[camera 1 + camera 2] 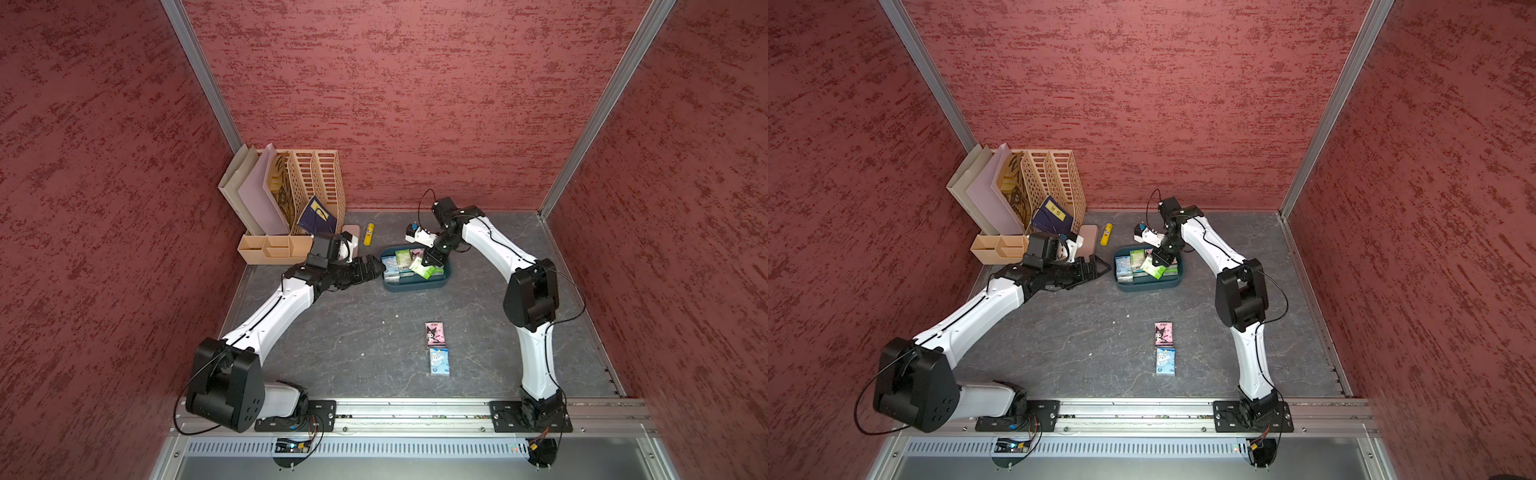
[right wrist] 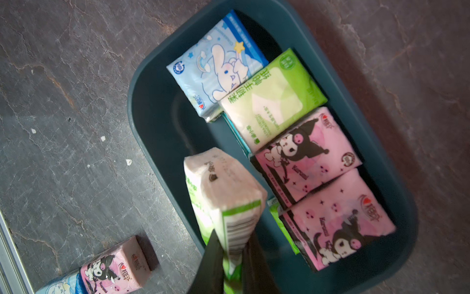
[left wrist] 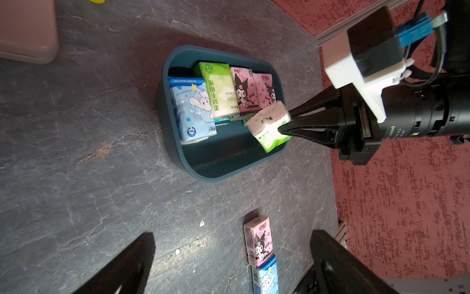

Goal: Put the pocket tissues into the storage box
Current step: Place the pocket tissues in the storage box.

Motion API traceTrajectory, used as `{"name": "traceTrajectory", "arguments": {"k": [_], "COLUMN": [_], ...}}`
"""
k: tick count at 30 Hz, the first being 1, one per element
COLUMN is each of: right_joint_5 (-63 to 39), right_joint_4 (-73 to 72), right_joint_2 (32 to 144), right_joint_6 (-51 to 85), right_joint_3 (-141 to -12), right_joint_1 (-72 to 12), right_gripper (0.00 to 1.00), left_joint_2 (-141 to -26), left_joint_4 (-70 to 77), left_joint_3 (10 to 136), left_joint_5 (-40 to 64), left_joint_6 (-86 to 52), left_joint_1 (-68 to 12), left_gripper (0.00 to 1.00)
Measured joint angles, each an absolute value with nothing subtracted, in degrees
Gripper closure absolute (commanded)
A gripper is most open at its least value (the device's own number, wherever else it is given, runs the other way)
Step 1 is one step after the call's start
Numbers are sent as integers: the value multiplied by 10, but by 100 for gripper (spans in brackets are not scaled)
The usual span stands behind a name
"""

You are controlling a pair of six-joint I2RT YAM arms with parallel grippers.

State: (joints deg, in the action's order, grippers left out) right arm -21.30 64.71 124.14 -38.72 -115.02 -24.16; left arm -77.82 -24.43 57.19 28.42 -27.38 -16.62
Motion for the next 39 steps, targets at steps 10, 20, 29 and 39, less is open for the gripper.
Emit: {"name": "traceTrajectory", "arguments": {"k": [10, 20, 29, 39], "right_joint_5": [-218, -244, -252, -230], "right_joint_4": [621, 615, 530, 523], "right_joint_2": [1260, 1286, 1219, 1146], "right_joint_6": [-396, -362, -238, -93], "right_joint_3": [-1129, -1141, -1062, -991], "right_joint_1": [-258, -259, -260, -253], "right_gripper": [99, 66, 60, 67], "left_joint_2": [-778, -778, -778, -787], "left_joint_4": [-247, -257, -262, -262], "left_joint_3": [572, 572, 572, 572], "left_joint_5": [284, 281, 280, 284], "left_joint_6": [-274, -273, -268, -257], "left_joint_1": [-166, -166, -166, -165], "left_gripper": [0, 0, 0, 0]}}
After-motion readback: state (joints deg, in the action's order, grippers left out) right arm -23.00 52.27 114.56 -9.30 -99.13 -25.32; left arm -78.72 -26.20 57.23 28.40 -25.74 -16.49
